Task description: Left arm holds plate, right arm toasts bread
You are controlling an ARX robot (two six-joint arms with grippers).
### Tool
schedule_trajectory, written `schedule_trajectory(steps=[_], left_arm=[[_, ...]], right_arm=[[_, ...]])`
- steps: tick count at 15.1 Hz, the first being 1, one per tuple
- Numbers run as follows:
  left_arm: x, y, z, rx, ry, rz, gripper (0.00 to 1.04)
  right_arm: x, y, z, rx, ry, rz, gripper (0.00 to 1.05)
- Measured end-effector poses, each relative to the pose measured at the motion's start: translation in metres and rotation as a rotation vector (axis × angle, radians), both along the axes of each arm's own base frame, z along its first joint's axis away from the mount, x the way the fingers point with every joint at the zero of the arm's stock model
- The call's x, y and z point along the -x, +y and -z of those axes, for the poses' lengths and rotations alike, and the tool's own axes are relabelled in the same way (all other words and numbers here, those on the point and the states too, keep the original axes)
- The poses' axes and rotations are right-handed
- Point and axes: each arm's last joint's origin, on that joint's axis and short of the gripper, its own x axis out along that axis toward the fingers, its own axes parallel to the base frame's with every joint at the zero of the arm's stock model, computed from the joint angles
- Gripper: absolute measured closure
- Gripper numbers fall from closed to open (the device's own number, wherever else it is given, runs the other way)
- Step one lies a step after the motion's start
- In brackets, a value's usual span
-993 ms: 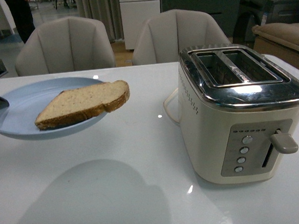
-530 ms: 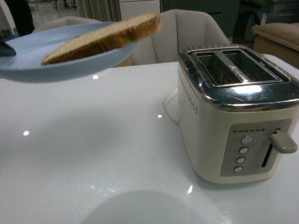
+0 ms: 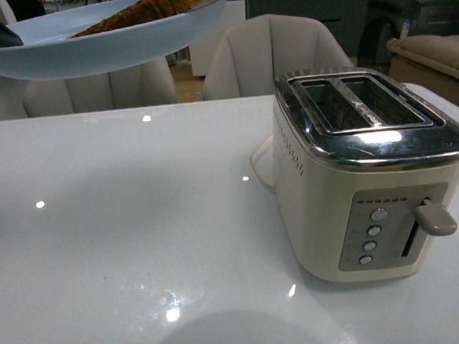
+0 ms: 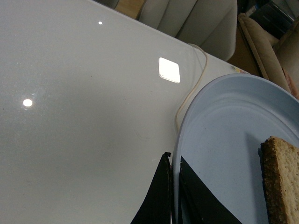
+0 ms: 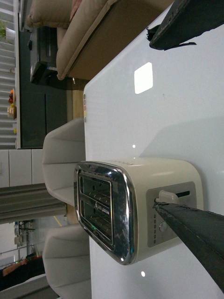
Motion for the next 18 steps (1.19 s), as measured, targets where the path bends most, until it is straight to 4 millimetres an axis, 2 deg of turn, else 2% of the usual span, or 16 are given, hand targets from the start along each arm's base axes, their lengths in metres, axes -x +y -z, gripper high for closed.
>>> schedule_trajectory(steps=[18], left_arm=[[-0.0008,0.0021,-0.0013,-0.005,-0.017,-0.004,1.02]], right_arm=[[0.0000,0.0000,0.0000,0.000,0.000,0.000,0.06]])
